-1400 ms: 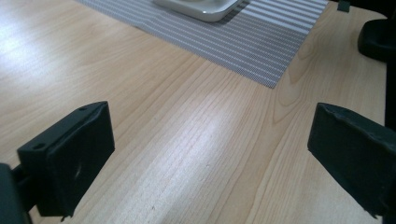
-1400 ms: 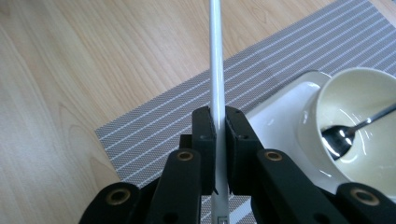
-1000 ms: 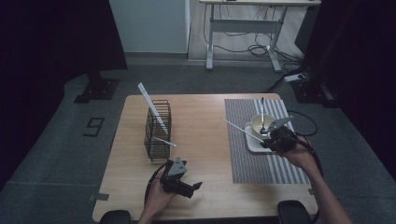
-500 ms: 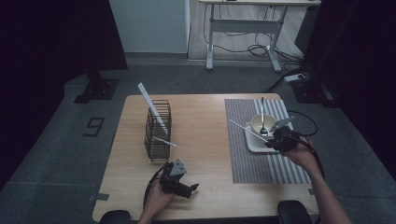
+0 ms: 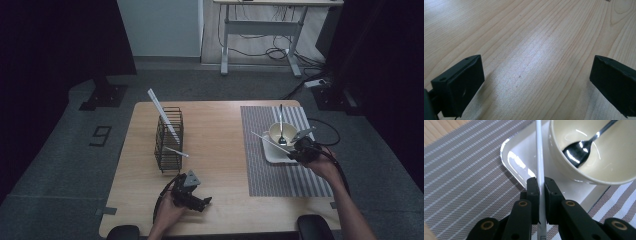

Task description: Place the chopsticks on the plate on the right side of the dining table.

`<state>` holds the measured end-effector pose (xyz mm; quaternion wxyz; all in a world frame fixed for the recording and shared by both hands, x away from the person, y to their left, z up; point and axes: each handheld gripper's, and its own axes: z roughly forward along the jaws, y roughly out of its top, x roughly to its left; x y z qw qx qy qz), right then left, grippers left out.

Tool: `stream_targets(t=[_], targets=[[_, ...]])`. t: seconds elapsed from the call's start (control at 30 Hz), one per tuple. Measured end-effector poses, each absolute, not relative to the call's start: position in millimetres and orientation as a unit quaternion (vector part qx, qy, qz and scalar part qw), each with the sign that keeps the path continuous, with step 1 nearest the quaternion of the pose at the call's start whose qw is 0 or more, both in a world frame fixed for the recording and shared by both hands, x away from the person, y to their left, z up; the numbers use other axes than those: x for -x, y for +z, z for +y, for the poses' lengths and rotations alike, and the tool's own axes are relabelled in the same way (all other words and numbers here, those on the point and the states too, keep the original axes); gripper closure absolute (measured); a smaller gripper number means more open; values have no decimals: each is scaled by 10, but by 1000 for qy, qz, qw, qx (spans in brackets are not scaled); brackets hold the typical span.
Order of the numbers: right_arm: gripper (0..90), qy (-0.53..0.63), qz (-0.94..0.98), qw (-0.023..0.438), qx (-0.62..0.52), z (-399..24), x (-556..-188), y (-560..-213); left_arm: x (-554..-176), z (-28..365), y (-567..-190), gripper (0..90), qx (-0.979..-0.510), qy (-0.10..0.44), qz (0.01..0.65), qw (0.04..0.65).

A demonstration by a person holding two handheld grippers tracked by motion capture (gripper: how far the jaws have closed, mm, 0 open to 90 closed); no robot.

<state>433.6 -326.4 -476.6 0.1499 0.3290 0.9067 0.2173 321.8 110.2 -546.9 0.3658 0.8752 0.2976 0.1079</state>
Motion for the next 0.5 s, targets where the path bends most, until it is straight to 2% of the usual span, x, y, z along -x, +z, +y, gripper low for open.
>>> stream_targets(t=[0.5], targets=[[832,212,910,139,-329,-3359,-4465,-4999,-3234,1090,-5482,0,-882,102,301,349]])
